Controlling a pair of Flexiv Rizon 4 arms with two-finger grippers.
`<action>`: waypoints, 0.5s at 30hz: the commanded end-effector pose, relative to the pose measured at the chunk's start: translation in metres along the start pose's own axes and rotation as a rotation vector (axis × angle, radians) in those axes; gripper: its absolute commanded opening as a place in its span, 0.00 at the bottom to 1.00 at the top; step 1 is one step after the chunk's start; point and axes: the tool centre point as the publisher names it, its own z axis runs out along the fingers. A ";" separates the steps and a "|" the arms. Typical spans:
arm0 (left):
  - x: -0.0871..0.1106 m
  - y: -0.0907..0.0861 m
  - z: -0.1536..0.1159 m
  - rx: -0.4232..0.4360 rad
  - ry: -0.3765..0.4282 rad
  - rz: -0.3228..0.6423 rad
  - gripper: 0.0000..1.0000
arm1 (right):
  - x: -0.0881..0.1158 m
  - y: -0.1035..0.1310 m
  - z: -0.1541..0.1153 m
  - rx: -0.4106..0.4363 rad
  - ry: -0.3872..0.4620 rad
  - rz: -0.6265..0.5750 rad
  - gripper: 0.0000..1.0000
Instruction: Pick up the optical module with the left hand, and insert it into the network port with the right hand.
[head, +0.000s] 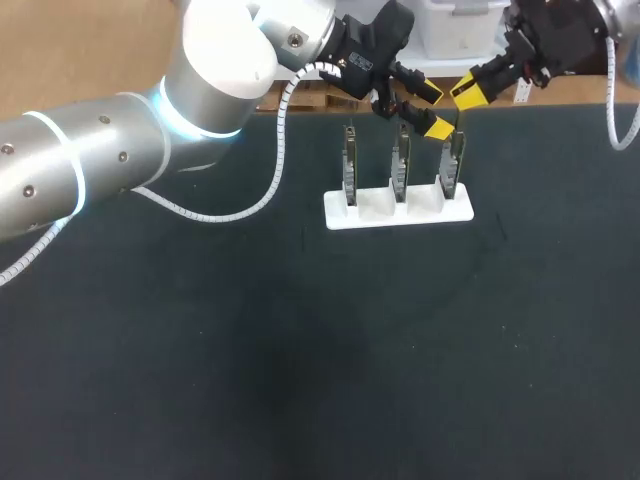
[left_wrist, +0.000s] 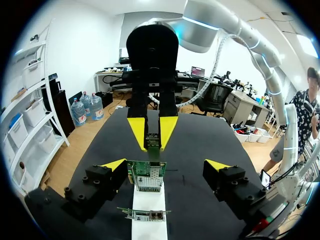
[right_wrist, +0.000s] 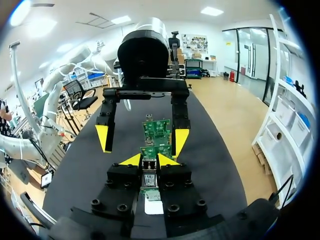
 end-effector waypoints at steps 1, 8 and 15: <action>-0.001 0.003 0.000 0.005 0.005 0.000 1.00 | 0.000 -0.002 0.001 -0.010 0.005 0.000 0.00; -0.001 0.003 0.000 0.005 0.005 0.000 1.00 | 0.002 -0.002 0.000 -0.029 0.009 -0.009 0.00; -0.001 0.003 0.000 0.005 0.005 0.000 1.00 | 0.008 -0.005 0.001 -0.038 0.020 -0.009 0.00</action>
